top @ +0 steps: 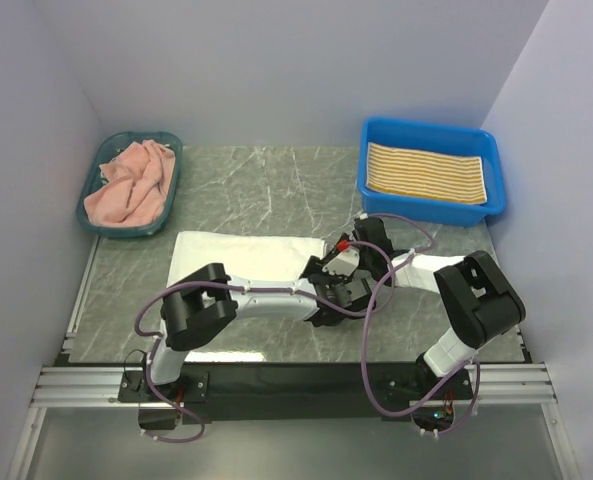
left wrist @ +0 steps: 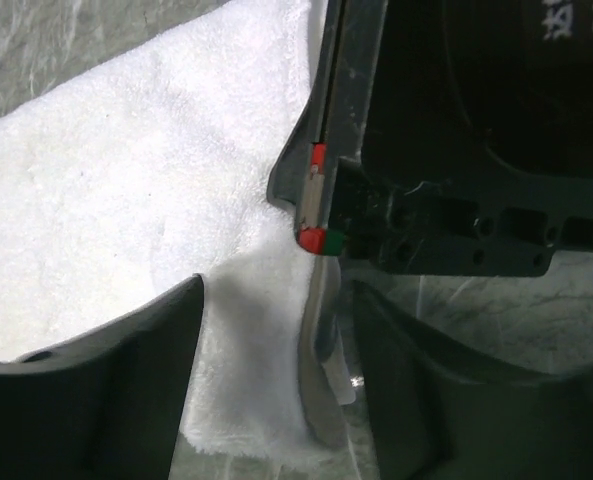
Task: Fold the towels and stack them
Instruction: Neatly place the folded towel into the bin
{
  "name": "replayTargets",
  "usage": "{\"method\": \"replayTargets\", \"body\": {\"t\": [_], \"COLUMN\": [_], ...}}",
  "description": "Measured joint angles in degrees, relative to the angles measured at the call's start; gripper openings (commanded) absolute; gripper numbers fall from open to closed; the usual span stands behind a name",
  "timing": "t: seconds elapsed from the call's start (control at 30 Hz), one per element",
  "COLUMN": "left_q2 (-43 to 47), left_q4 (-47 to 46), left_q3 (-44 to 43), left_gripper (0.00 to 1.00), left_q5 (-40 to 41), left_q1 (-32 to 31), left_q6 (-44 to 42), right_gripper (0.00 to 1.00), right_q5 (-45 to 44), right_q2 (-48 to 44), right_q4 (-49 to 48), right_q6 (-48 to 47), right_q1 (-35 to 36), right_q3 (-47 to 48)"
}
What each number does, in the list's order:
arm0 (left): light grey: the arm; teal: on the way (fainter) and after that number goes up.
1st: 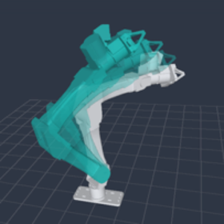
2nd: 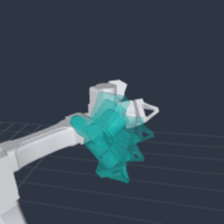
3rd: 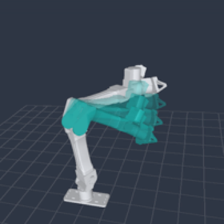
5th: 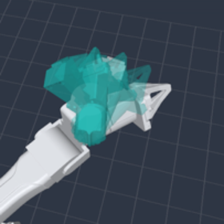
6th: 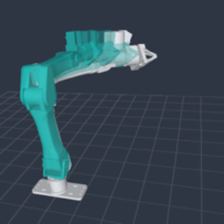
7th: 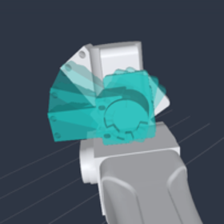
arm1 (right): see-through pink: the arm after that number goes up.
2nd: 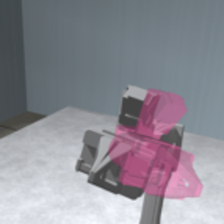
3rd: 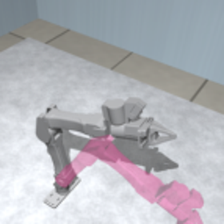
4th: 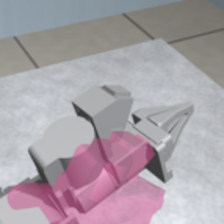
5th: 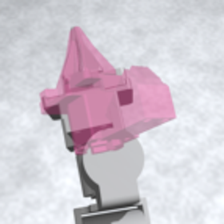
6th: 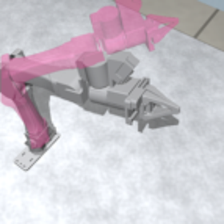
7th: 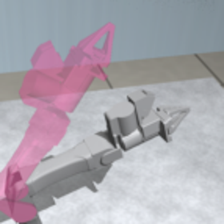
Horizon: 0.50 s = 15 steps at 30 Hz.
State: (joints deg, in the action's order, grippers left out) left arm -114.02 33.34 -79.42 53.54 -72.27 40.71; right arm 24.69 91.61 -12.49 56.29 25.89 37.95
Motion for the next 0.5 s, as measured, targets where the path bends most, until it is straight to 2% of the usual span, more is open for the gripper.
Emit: {"method": "replayTargets", "body": {"t": [0.07, 0.13, 0.23, 0.3, 0.33, 0.4, 0.43, 0.5], "left_q2": [-1.20, -2.19, -2.43, -2.43, -2.43, -2.43, -2.43, -2.40], "left_q4": [0.24, 0.26, 0.11, 0.09, 0.13, 0.15, 0.28, 0.35], "left_q3": [-0.81, -1.07, -1.07, -1.07, -1.07, -1.09, -1.09, -1.09], "left_gripper": [0.46, 0.23, 0.10, 0.02, 0.01, 0.01, 0.01, 0.01], "left_q5": [0.59, 0.79, 0.79, 0.81, 0.81, 0.83, 0.81, 0.74], "left_q1": [-0.15, -0.28, -0.59, -0.70, -0.70, -0.68, -0.70, -0.70], "left_q6": [0.26, 0.35, 0.44, 0.39, 0.42, 0.44, 0.42, 0.42], "right_gripper": [0.00, 0.00, 0.01, 0.05, 0.19, 0.42, 0.58, 0.65], "right_q5": [-0.04, -0.07, 0.00, 0.02, 0.04, 0.04, 0.07, 0.20], "right_q2": [0.00, 0.00, 0.00, 0.00, 0.02, 0.02, 0.02, 0.02], "right_q4": [0.17, 0.15, 0.13, 0.13, 0.15, -0.02, -0.20, -0.72], "right_q6": [0.00, 0.07, 0.26, 0.39, 0.46, 0.85, 0.76, 1.01], "right_q1": [0.00, 0.00, 0.02, 0.02, 0.02, 0.02, 0.02, 0.00], "right_q3": [0.00, 0.00, 0.00, 0.00, 0.00, 0.00, 0.00, -0.02]}}
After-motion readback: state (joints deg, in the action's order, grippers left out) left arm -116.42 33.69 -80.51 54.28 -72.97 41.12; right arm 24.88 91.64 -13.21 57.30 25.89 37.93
